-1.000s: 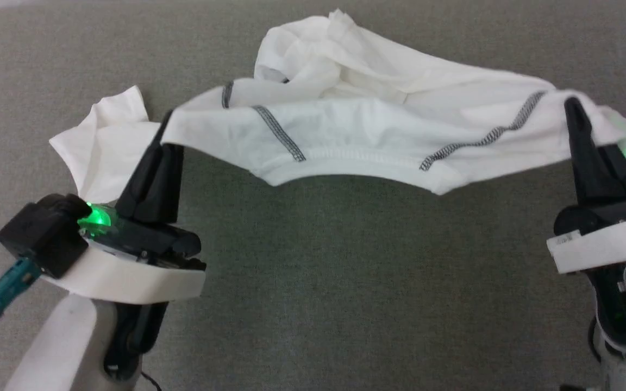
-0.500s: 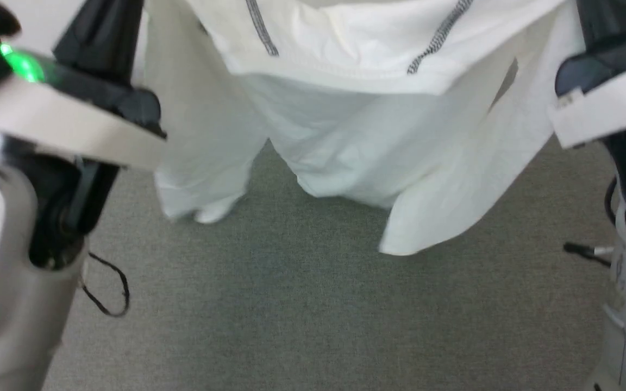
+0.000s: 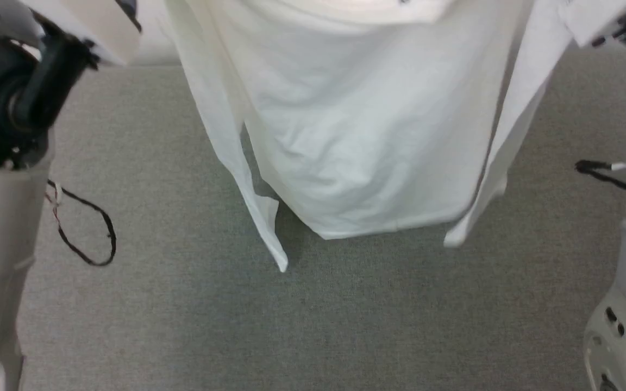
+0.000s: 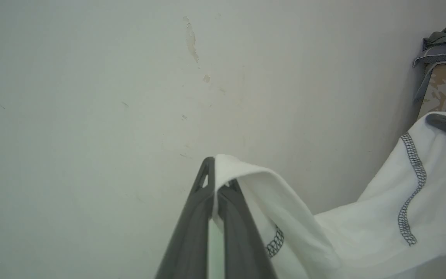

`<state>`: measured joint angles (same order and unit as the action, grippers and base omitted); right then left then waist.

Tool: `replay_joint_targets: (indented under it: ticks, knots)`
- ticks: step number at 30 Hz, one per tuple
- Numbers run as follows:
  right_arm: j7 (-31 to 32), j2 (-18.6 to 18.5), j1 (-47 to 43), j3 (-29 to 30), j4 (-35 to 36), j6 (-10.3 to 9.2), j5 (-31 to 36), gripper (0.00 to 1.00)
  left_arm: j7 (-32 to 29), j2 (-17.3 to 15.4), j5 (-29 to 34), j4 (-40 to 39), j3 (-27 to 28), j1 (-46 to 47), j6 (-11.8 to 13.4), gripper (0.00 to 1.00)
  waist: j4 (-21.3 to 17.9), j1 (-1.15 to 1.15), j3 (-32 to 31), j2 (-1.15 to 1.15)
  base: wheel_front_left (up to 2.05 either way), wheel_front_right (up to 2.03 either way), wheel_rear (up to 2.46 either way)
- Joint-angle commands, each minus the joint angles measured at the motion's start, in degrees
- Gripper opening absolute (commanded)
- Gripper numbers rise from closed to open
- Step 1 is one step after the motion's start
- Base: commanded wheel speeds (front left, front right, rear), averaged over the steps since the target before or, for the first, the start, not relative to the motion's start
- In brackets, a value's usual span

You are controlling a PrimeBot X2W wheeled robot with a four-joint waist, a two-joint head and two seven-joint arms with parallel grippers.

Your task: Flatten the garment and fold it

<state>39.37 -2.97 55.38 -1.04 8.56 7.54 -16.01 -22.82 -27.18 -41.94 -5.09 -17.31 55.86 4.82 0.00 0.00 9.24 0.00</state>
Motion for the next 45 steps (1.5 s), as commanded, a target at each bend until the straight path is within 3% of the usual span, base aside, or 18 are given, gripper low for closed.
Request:
replay_joint_targets:
  ticks: [1,10,18,28,38,45]
  knots:
    - [0.49,0.09,1.88,-0.04,-1.58,-0.05,0.71,0.0,-0.23,-0.03,0.09,1.23,0.31,1.92,0.41,0.0,-1.13,0.0,3.02,0.0,0.0,0.0,0.0]
    - [-1.91,0.09,16.09,1.72,-13.0,-0.05,8.66,0.0,2.99,-2.02,5.07,10.78,1.4,16.32,-1.01,0.0,-2.8,0.0,15.67,0.0,0.0,0.0,0.0]
    - [-11.85,0.09,33.7,4.55,-25.08,-0.05,17.95,0.0,13.1,-0.32,9.71,20.61,2.03,32.1,-2.73,0.0,-1.25,0.0,27.51,0.0,0.0,0.0,0.0]
    - [-24.42,0.09,43.47,3.22,-35.42,-0.05,25.34,0.0,26.33,1.58,11.6,28.49,2.99,38.35,-4.4,0.0,0.67,0.0,36.16,0.0,0.0,0.0,0.0]
    - [-29.98,0.09,38.61,-1.38,-38.59,-0.05,22.8,0.0,32.01,0.5,8.9,30.98,3.44,32.79,-8.99,0.0,1.92,0.0,36.79,0.0,0.0,0.0,0.0]
    - [-28.81,-0.89,25.28,-3.7,-29.05,-0.05,15.62,0.0,31.98,-1.5,6.57,22.88,1.65,19.49,-10.71,0.0,2.23,0.0,32.15,0.0,0.0,0.0,0.0]
